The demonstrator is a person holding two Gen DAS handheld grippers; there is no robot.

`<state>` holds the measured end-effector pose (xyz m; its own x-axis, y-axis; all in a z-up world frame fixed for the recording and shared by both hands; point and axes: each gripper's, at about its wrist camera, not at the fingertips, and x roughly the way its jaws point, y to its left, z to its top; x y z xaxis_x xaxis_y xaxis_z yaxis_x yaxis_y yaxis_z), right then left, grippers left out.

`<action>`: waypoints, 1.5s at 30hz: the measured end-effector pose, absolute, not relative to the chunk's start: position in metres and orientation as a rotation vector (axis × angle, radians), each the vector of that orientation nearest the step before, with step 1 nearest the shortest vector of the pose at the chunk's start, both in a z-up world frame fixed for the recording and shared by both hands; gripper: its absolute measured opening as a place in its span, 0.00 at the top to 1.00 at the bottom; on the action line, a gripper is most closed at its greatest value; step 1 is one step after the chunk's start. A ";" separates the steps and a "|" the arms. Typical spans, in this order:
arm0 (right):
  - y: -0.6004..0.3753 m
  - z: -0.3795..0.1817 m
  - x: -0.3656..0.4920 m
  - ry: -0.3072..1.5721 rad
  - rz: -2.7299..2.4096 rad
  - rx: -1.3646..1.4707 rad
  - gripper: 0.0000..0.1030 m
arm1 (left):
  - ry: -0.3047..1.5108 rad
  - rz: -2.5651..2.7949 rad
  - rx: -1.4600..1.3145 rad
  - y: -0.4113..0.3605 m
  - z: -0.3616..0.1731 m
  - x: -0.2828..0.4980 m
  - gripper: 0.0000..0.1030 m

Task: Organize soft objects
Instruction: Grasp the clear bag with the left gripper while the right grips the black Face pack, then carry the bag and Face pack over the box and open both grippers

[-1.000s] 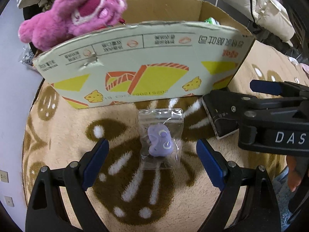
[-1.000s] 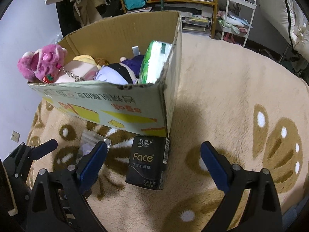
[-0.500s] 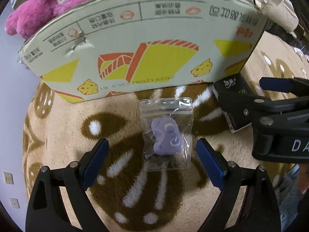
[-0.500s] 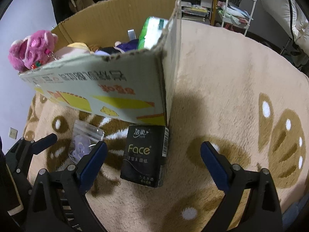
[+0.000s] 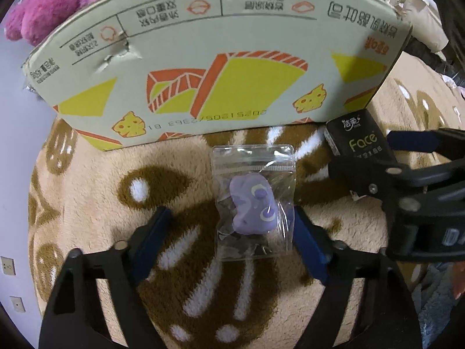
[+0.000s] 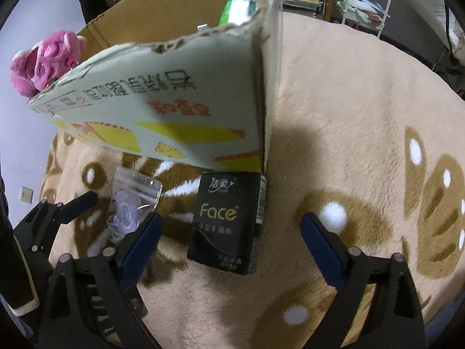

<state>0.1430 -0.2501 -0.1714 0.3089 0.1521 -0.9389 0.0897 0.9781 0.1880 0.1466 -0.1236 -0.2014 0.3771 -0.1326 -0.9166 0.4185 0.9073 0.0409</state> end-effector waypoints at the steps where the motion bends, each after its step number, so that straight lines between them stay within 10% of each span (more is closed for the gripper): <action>1: -0.249 -0.172 0.143 1.266 0.040 0.209 0.21 | 1.131 -0.357 0.283 -0.123 -0.201 0.147 0.31; 6: -0.241 -0.169 0.139 1.284 0.028 0.145 0.52 | 1.114 -0.340 0.274 -0.117 -0.197 0.150 0.53; 45: -0.258 -0.021 0.095 0.761 0.135 0.147 0.53 | 0.634 -0.305 0.133 -0.080 -0.026 0.084 0.57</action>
<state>0.0948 -0.2581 -0.0208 0.7163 0.1749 -0.6755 -0.0689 0.9811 0.1810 0.0839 -0.0798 -0.0264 0.7629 -0.2389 -0.6007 0.3199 0.9470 0.0297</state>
